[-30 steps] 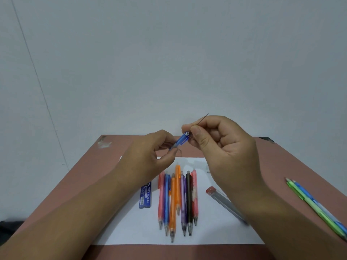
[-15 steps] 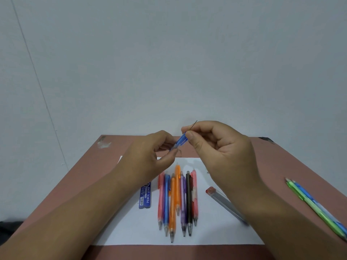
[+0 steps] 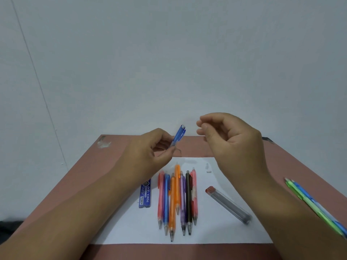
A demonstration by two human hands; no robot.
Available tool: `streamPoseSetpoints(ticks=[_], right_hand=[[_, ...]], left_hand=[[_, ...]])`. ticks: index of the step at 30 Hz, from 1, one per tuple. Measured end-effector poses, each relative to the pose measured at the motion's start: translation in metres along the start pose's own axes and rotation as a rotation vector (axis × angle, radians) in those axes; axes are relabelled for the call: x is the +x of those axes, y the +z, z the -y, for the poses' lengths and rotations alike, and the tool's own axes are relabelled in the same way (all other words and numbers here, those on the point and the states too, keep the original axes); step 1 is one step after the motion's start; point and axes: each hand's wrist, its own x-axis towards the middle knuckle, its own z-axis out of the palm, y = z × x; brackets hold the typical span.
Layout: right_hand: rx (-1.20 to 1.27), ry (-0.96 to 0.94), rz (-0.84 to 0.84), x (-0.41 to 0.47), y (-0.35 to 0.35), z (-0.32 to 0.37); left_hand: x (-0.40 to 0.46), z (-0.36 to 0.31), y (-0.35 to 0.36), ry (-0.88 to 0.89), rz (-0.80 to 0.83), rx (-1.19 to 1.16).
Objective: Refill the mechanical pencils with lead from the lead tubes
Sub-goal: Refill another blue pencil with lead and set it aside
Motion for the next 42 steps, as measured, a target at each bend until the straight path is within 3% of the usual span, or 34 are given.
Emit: streamPoseSetpoints(ticks=[6, 12, 15, 28, 30, 33, 35, 42], right_hand=[[-0.363, 0.175, 0.006, 0.016, -0.013, -0.015], [-0.765, 0.377, 0.643, 0.024, -0.018, -0.02], [-0.806, 0.394, 0.731, 0.021, -0.015, -0.022], [-0.82, 0.335, 0.695, 0.017, -0.014, -0.043], [-0.749, 0.258, 0.608, 0.018, -0.016, -0.032], [-0.408, 0.085, 0.355, 0.015, -0.013, -0.017], [-0.286, -0.008, 0.295, 0.011, -0.011, -0.014], [-0.282, -0.103, 0.221, 0.01, -0.01, -0.017]], left_hand=[[0.001, 0.004, -0.001, -0.041, -0.013, 0.024], [0.001, 0.003, -0.002, -0.072, -0.004, 0.027], [0.001, 0.001, -0.002, -0.091, 0.018, 0.032], [0.001, 0.008, -0.002, -0.083, 0.057, 0.121], [0.002, 0.009, -0.002, -0.08, 0.052, 0.131], [0.002, 0.011, -0.002, -0.071, 0.04, 0.139], [0.002, 0.012, -0.002, -0.063, 0.032, 0.141], [0.001, 0.011, -0.002, -0.051, 0.028, 0.16]])
